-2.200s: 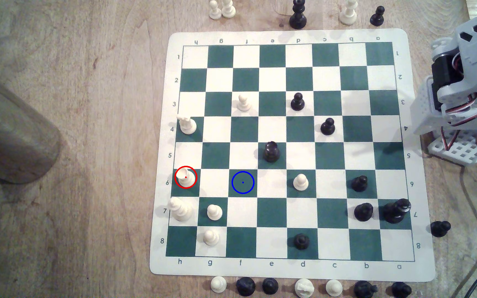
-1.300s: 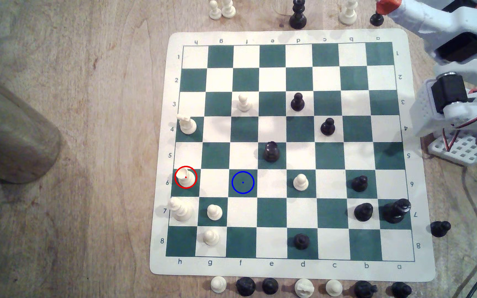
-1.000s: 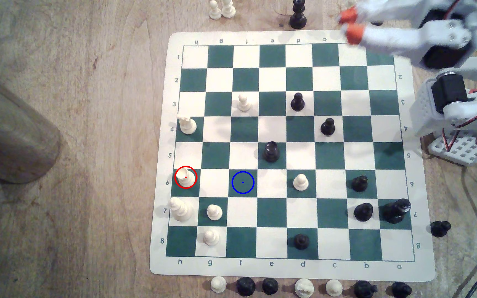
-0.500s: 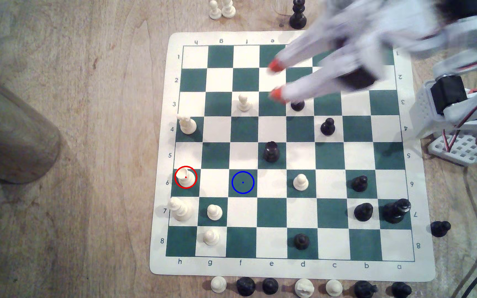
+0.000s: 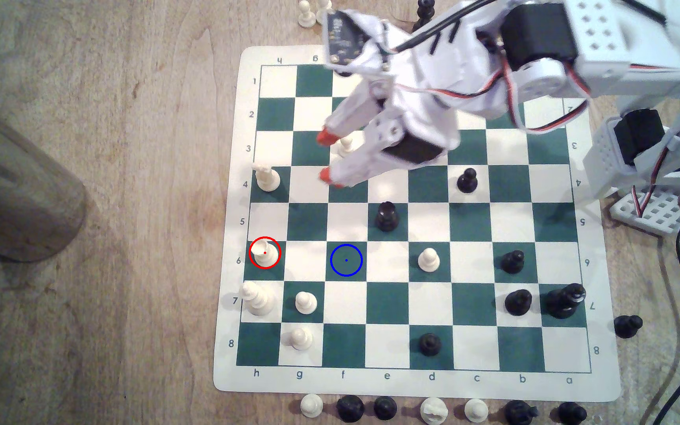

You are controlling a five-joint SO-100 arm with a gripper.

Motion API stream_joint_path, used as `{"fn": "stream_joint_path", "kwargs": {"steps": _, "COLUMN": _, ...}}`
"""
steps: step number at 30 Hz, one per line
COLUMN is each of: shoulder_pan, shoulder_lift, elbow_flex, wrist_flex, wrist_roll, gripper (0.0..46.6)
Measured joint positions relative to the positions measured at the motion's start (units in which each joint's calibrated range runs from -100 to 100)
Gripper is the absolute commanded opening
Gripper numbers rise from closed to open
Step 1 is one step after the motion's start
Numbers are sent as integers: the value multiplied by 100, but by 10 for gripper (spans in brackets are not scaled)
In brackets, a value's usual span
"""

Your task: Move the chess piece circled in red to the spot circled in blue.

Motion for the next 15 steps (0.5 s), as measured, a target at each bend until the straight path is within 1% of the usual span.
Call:
{"fn": "stream_joint_path", "kwargs": {"steps": 3, "shoulder_pan": -118, "shoulder_lift": 327, "elbow_flex": -280, "wrist_flex": -8, "wrist_roll": -107, "gripper": 124}}
{"fn": "stream_joint_path", "kwargs": {"steps": 4, "shoulder_pan": -229, "shoulder_lift": 687, "elbow_flex": -587, "wrist_flex": -8, "wrist_roll": -161, "gripper": 124}}
{"fn": "stream_joint_path", "kwargs": {"steps": 6, "shoulder_pan": -295, "shoulder_lift": 880, "elbow_flex": -741, "wrist_flex": -8, "wrist_roll": -205, "gripper": 124}}
{"fn": "stream_joint_path", "kwargs": {"steps": 9, "shoulder_pan": -302, "shoulder_lift": 1584, "elbow_flex": -1338, "wrist_flex": -8, "wrist_roll": -269, "gripper": 123}}
{"fn": "stream_joint_path", "kwargs": {"steps": 15, "shoulder_pan": -265, "shoulder_lift": 2262, "elbow_flex": -1744, "wrist_flex": -96, "wrist_roll": -337, "gripper": 129}}
